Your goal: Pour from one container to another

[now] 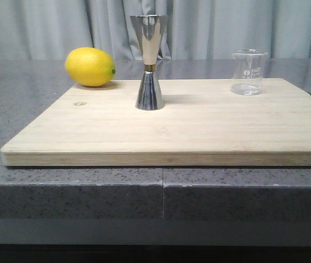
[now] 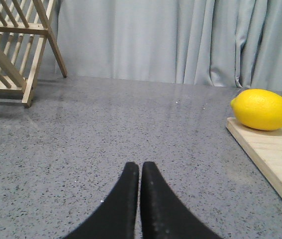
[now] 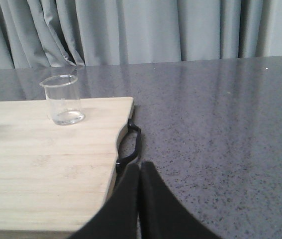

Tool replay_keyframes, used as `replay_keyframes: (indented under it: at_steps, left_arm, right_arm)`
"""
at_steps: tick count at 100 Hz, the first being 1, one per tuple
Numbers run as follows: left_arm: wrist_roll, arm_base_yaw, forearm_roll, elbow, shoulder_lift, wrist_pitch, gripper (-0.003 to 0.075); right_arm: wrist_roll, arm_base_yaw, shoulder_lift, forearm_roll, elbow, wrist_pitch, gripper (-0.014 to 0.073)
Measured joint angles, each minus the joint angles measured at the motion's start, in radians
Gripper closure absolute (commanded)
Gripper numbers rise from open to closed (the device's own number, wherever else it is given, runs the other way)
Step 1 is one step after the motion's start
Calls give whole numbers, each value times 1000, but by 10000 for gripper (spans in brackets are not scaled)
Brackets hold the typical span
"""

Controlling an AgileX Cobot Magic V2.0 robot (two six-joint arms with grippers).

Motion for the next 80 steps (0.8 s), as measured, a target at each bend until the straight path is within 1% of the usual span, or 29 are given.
replay_keyframes:
  at_steps: [12,25,80]
  left_arm:
    - [2,0,0,0,0,0,741]
    - [2,0,0,0,0,0,741]
    - [2,0,0,0,0,0,741]
  right_arm:
    - [1,0,-7,0,31,-4,662]
    - [1,0,-7,0,31,-25,662]
    - [4,0,-7,2,31,-19,662]
